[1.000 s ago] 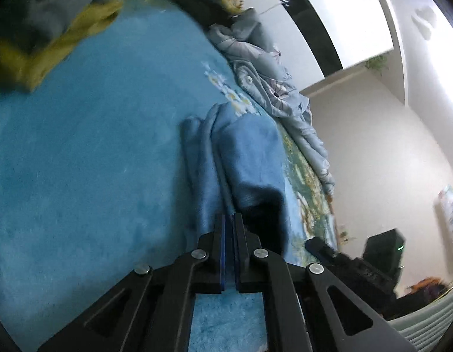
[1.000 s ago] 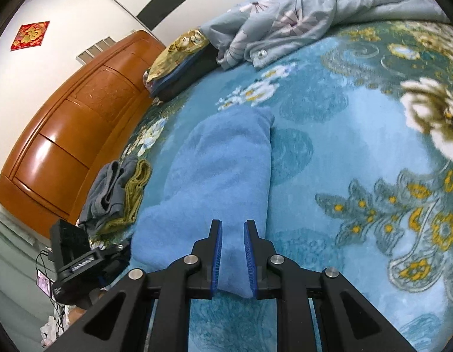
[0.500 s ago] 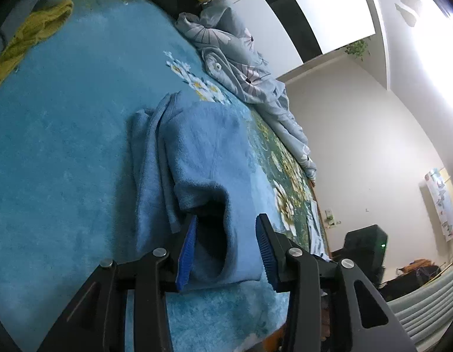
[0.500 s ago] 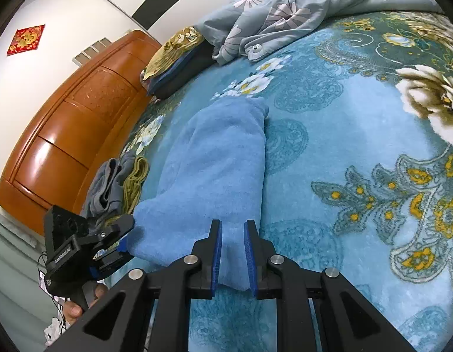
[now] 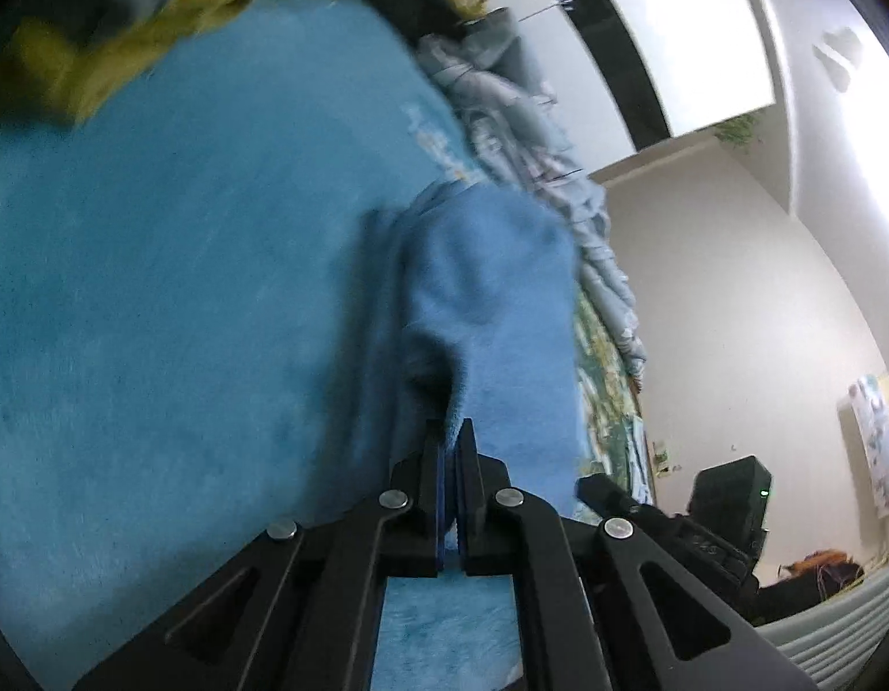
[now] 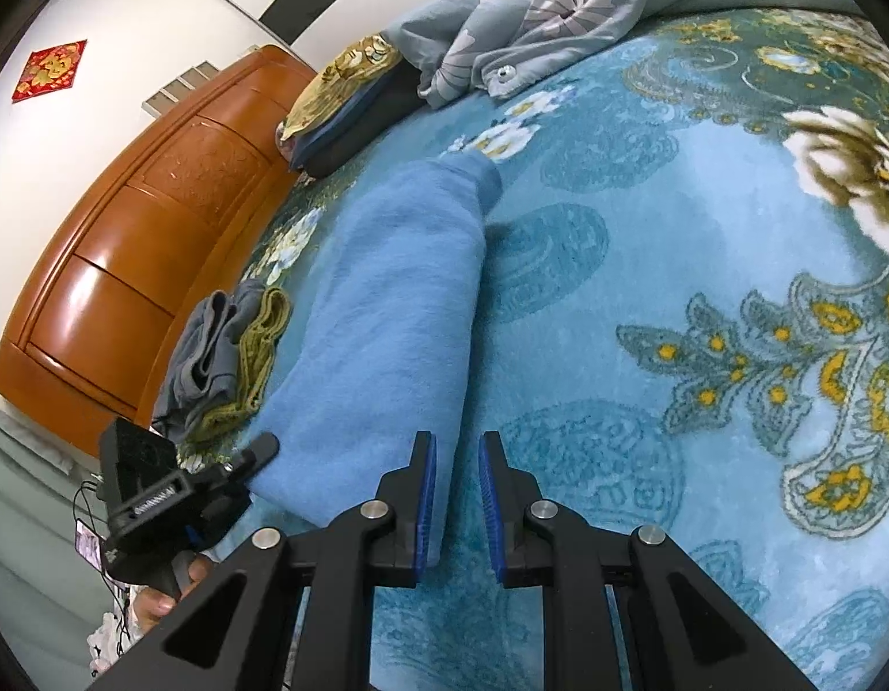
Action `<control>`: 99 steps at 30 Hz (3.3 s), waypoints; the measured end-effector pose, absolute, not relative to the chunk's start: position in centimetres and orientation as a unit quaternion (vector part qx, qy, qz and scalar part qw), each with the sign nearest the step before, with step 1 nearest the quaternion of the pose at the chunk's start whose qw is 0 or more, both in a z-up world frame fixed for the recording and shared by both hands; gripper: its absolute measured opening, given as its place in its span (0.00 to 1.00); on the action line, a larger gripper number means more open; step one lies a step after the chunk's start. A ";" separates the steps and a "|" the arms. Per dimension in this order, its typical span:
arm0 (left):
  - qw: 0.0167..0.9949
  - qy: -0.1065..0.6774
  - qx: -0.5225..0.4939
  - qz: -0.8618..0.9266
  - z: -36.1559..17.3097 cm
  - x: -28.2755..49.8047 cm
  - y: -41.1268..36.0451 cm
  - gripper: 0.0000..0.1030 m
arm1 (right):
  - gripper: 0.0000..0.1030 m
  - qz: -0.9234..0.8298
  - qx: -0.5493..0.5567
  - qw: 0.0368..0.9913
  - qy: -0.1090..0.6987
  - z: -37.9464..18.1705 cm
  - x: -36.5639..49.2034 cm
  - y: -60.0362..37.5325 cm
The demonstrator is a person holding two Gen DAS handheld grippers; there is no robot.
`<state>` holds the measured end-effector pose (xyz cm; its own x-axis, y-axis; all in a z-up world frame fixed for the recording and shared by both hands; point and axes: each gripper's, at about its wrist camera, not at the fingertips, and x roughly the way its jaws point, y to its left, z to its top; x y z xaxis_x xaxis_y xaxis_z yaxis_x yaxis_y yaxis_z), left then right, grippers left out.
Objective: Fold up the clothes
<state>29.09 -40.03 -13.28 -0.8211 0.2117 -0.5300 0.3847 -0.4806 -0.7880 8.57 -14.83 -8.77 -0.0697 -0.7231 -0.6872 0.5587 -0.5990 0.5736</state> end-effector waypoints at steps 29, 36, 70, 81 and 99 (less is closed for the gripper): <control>0.058 0.418 0.388 -0.819 -12.2 17.8 -48.6 0.64 | 0.44 -0.662 0.562 0.481 -0.125 -13.0 10.5 -16.4; 0.039 0.431 0.384 -0.816 -12.4 16.4 -49.0 0.65 | 0.44 -0.655 0.559 0.487 -0.145 -13.5 10.7 -16.4; 0.005 0.440 0.336 -0.833 -11.0 21.7 -43.4 0.61 | 0.37 -0.703 0.525 0.431 -0.208 -10.9 1.6 -6.4; -0.032 0.410 0.421 -0.809 -12.9 13.9 -44.5 0.65 | 0.55 -0.700 0.537 0.380 -0.278 -13.5 5.9 -7.1; -0.049 0.442 0.375 -0.813 -12.6 16.1 -43.1 0.14 | 0.16 -0.688 0.526 0.410 -0.286 -12.9 7.2 -9.7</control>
<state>16.06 -43.08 -12.64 -0.7134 0.4115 -0.5672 0.2529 -0.6037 -0.7561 7.20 -9.65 -12.95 -0.1118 -0.8649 -0.4894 0.2629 -0.5007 0.8248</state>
